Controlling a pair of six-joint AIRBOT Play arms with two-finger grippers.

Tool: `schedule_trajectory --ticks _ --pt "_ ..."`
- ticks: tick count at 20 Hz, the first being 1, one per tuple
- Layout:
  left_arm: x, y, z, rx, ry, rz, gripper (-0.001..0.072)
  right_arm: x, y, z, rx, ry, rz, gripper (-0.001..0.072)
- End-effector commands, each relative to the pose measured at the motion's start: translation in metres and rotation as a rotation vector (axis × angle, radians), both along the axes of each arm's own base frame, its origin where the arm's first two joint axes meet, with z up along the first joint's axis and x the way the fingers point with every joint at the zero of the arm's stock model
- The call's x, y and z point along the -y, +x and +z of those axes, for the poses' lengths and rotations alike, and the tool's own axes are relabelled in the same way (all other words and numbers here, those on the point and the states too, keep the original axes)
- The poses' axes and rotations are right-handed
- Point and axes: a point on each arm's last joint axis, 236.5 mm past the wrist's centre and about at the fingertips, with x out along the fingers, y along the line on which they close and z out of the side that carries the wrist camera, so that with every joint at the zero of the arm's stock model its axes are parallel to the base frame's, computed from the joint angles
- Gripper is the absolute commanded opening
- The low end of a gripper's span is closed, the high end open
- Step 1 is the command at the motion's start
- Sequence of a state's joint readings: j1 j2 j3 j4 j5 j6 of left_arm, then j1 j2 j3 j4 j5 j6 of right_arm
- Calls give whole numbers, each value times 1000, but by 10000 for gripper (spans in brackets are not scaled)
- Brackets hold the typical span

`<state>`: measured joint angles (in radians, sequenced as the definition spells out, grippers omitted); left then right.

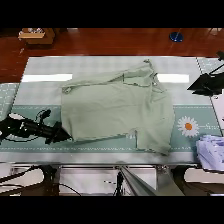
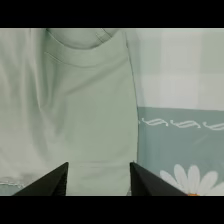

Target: Fold the shirts.

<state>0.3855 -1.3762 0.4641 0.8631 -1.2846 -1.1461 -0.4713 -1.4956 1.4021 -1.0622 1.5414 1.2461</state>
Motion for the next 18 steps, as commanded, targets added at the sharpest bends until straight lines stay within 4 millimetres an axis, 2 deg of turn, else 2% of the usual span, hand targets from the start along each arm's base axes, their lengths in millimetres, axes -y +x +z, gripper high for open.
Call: schedule_trajectory --ticks 1,2,4,6,9,15,16,17,18 --pt "-8 7 -8 46 33 0 21 3 -37 -27 -133 30 -19 499" --pt "-9 7 -7 47 27 3 21 0 -52 -39 -176 55 -33 533" --pt "-11 6 -5 48 15 8 21 -8 -75 -62 -227 84 -41 543" --pt "-13 5 -4 46 7 17 21 -15 -85 -81 -256 92 -52 543" --pt "-15 6 -3 44 2 28 21 -24 -87 -105 -253 87 -86 541" --pt "-12 10 1 81 -22 23 21 -62 -78 -139 -228 63 -114 524" --pt "-9 14 4 103 -40 25 21 -66 -74 -142 -227 53 -123 443" --pt "-6 18 7 127 -60 28 21 -69 -69 -142 -213 47 -126 276" --pt "-4 24 12 153 -81 33 21 -71 -64 -139 -200 55 -130 73"
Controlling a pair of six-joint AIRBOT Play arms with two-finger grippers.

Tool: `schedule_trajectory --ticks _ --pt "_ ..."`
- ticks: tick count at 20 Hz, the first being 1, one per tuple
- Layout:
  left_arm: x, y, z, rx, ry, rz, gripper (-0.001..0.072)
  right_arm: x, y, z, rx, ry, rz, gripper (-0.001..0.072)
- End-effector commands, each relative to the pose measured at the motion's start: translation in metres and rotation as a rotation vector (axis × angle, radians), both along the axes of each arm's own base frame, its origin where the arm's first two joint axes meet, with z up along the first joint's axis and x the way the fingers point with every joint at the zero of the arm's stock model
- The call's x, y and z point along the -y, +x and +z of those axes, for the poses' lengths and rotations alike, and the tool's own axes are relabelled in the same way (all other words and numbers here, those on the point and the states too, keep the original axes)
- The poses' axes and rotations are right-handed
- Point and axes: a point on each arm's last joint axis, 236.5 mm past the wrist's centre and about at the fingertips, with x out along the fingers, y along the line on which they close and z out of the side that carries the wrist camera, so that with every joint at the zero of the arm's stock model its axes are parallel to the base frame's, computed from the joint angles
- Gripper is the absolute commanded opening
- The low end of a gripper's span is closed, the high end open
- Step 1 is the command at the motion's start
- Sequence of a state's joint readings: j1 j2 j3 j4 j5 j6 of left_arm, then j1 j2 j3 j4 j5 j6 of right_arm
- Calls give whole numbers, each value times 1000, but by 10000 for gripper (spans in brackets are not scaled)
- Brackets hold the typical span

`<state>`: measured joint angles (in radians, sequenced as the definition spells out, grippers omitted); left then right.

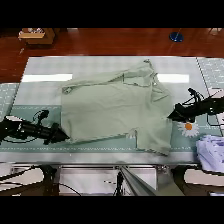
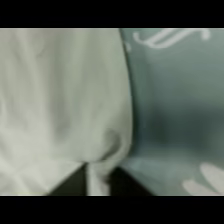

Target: Fold the shirts.

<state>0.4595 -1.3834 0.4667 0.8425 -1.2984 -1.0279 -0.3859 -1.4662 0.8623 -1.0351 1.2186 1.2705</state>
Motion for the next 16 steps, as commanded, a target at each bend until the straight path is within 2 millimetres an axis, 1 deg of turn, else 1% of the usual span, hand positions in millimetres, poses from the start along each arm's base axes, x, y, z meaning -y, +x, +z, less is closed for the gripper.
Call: schedule_trajectory --ticks 1,2,3,4,5,6,7,8,9,10,11,12,13,14,15,16 --pt "8 23 17 101 -67 23 21 -13 18 3 43 11 -36 18" --pt "8 31 28 140 -86 17 20 -16 24 16 80 33 -15 19" --pt "7 43 46 197 -107 12 20 -17 32 36 137 45 15 18" --pt "3 60 71 279 -121 23 20 -17 43 64 219 35 51 18" --pt "-3 81 106 395 -126 47 20 -17 56 101 328 21 85 18" --pt "-11 101 146 531 -122 75 19 -17 67 142 442 -1 107 18" --pt "-20 119 199 699 -105 105 19 -17 76 187 565 -39 116 18" --pt "-25 128 252 848 -82 125 20 -16 83 242 714 -90 118 18" --pt "-27 132 303 973 -53 154 19 -16 84 301 868 -152 105 18" --pt "-24 134 360 1108 -27 212 20 -15 80 357 1016 -213 76 18" --pt "-19 128 411 1261 22 229 20 -14 71 419 1179 -277 38 18" --pt "-14 114 459 1400 107 238 20 -11 57 470 1307 -343 -11 17" --pt "-11 99 499 1504 188 257 19 -10 38 516 1413 -394 -64 17" --pt "-7 80 537 1596 287 283 19 -7 19 551 1488 -445 -103 17" --pt "-8 62 571 1671 408 324 19 -4 -1 582 1549 -507 -135 17" --pt "-8 44 598 1734 522 341 19 -3 -18 606 1596 -549 -155 17"
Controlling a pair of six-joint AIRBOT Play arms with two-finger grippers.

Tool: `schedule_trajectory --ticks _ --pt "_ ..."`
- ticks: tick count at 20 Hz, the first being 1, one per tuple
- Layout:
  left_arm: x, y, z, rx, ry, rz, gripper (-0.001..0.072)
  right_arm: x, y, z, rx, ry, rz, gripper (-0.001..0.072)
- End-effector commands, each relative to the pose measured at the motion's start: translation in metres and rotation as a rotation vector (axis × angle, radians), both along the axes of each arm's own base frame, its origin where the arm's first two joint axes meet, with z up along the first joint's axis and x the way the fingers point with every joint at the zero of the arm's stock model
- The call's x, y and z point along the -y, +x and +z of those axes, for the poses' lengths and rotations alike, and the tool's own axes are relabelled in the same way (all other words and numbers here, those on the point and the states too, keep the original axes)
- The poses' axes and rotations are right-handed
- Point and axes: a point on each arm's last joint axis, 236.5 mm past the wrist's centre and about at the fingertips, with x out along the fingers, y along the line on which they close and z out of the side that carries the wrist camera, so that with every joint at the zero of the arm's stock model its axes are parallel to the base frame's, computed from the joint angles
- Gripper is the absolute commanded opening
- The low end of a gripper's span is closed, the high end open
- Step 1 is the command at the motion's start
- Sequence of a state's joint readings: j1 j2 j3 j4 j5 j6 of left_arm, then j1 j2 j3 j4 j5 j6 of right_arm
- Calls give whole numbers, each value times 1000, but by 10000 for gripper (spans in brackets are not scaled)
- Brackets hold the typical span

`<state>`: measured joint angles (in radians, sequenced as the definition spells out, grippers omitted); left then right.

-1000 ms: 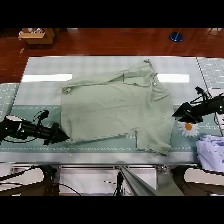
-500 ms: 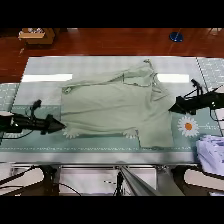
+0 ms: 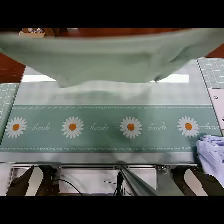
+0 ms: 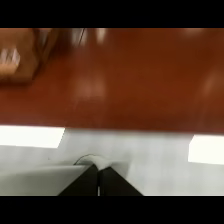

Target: Fold the shirts.

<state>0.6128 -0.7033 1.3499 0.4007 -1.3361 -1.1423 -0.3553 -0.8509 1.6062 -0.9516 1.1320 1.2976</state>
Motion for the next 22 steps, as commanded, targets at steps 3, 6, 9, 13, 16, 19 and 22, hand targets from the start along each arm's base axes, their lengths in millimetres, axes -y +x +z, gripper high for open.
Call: schedule_trajectory --ticks 3,6,9,13,16,19,22 --pt "10 -113 156 377 289 402 19 1 -109 149 365 -117 -185 17" --pt "17 -156 170 406 415 504 19 -9 -145 168 407 -132 -199 17" --pt "12 -172 132 241 483 525 20 -17 -168 160 378 -140 -201 17" --pt "9 -183 93 79 491 455 19 4 -191 141 303 -195 -304 17" --pt "-2 -172 62 -53 498 404 20 21 -179 102 126 -216 -322 17" --pt "-20 -136 5 -263 448 335 20 26 -129 21 -223 -215 -229 17" --pt "-35 -93 -63 -449 371 253 19 39 -60 -42 -429 -179 -189 16"
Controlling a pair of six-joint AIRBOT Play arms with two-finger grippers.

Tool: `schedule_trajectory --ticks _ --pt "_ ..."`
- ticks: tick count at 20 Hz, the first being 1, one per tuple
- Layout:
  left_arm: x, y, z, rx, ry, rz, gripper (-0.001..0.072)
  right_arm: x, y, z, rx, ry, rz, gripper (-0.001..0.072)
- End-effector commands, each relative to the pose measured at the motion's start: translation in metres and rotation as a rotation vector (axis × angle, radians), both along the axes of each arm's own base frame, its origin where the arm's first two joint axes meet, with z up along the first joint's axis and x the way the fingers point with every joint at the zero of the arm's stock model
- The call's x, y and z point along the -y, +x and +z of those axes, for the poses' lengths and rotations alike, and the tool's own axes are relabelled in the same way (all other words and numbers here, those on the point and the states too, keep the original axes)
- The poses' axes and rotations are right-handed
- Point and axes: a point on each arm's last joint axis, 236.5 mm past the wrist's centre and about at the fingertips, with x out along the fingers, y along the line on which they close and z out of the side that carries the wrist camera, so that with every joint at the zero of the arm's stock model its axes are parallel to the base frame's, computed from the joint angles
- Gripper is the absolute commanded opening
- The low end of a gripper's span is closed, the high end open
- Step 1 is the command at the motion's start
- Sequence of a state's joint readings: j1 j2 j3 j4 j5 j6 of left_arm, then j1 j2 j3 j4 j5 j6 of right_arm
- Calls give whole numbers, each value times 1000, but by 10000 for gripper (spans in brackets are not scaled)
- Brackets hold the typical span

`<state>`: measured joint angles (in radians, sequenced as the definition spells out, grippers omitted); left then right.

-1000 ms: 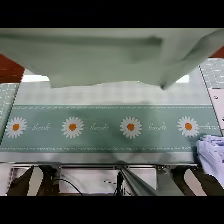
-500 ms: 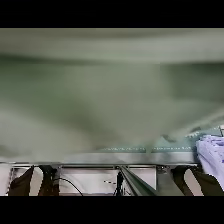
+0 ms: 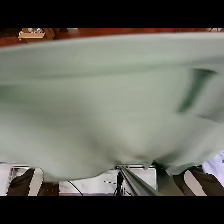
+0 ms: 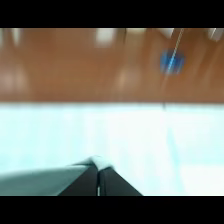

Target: Fold the shirts.

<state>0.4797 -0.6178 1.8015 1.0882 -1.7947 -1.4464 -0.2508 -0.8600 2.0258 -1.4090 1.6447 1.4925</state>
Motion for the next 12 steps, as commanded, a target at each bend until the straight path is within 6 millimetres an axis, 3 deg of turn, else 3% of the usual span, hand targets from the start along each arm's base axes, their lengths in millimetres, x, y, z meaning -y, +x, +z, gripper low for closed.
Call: schedule_trajectory --ticks 1,4,7,9,12 --pt "-18 40 -82 -223 -113 -13 19 17 66 -78 -257 49 4 17" --pt "-31 79 -147 -395 -198 -34 19 21 139 -135 -381 117 47 17" --pt "-36 136 -175 -426 -241 -71 19 5 202 -184 -424 220 149 17" --pt "-45 172 -194 -420 -236 -82 19 8 234 -208 -423 260 148 17" --pt "-56 214 -229 -445 -270 -53 20 3 264 -243 -445 271 151 17"
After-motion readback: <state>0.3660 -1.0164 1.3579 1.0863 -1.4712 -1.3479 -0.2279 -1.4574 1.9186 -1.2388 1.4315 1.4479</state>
